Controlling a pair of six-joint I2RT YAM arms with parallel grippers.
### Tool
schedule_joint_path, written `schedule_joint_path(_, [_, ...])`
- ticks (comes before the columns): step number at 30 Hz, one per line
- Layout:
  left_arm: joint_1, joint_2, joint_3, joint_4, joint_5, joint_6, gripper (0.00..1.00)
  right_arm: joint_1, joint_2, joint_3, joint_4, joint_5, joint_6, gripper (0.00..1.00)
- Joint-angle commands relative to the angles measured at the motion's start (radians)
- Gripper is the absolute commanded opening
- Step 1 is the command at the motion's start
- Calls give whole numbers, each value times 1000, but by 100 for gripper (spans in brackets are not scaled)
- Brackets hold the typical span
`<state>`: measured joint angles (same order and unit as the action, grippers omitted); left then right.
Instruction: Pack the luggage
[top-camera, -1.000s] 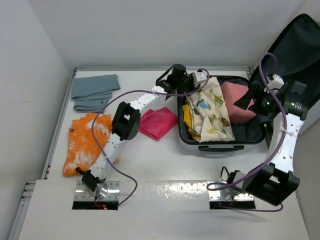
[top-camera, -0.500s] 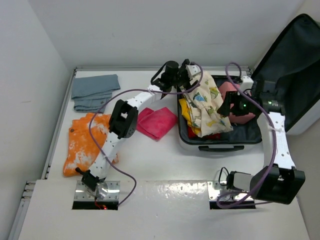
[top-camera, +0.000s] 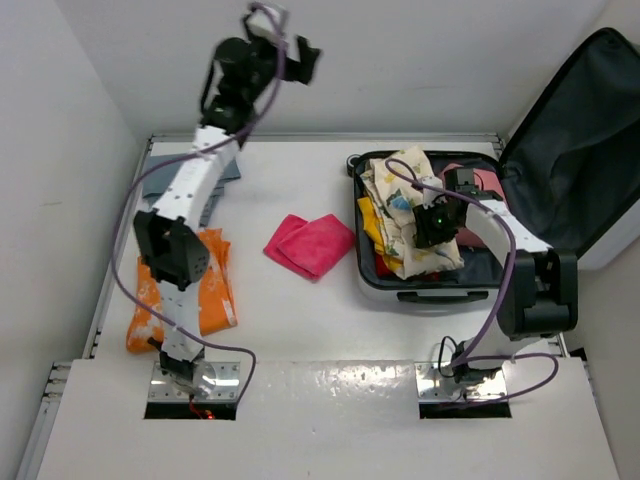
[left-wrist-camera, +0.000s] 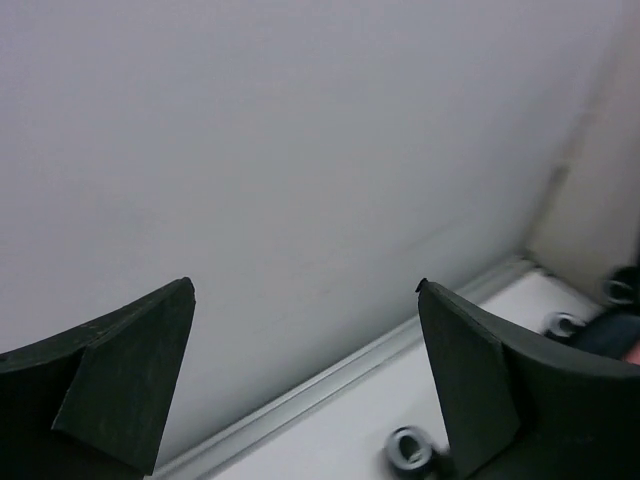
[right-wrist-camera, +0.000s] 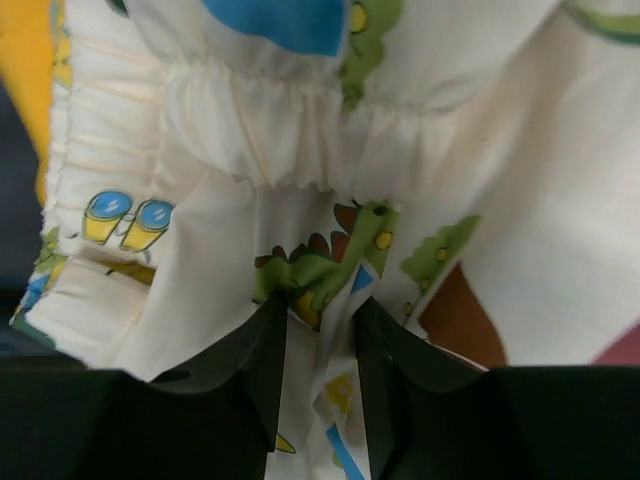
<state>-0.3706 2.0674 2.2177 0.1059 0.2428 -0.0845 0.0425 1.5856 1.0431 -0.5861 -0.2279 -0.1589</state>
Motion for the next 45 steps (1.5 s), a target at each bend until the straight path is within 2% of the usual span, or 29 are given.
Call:
schedule_joint_path(1, [100,-44,-75,-250,-140,-67,96,25,-25,35,-176,-160,-48,32])
schedule_joint_path(4, [157,-64,-171,-365,-164,-58,96,48,-55,47,-251,-232,-56,32])
schedule_joint_path(6, [157,-76,-203,-464,-264,-58,95,57,-68,89,-283,-272,-56,37])
schedule_joint_path(8, [157,-53,-204,-546,-299,-44,100,51,-64,127,-303,-350,-45,41])
schedule_joint_path(9, [157,-34,-204,-614,-369,-44,100,48,-56,179,-326,-370,-30,43])
schedule_joint_path(11, [157,11,-204,-693,-407,-44,100,39,-41,271,-324,-419,5,52])
schedule_joint_path(14, [157,49,-204,-703,-460,-60,100,25,-42,343,-278,-435,50,57])
schedule_joint_path(15, [157,65,-204,-703,-535,-60,100,22,-47,351,-258,-430,68,60])
schedule_joint_path(18, [183,134,-178,-703,-544,-43,100,-1,-65,356,-198,-369,119,60])
schedule_joint_path(19, [183,143,-178,-703,-521,-43,100,-16,-73,318,-70,-348,152,60])
schedule_joint_path(21, [196,154,-178,-703,-499,-43,100,-26,-99,244,38,-279,212,59])
schedule_joint_path(22, [196,154,-178,-703,-488,-43,100,-33,-102,207,180,-269,255,57])
schedule_joint_path(23, [196,164,-178,-703,-476,-43,100,-36,-101,190,227,-257,268,55])
schedule_joint_path(28, [196,154,-178,-703,-448,-43,100,-35,13,132,520,-104,409,47])
schedule_joint_path(29, [196,154,-188,-703,-448,-43,100,-33,25,130,623,-85,424,45])
schedule_joint_path(32, [205,132,-223,-692,-448,-43,100,-23,103,141,728,-16,459,42])
schedule_joint_path(40, [205,102,-276,-670,-545,-52,100,14,312,253,775,183,458,41])
schedule_joint_path(43, [214,126,-257,-661,-663,-79,100,33,362,307,660,199,434,40])
schedule_joint_path(45, [223,151,-239,-661,-691,-80,100,42,369,313,557,208,427,38])
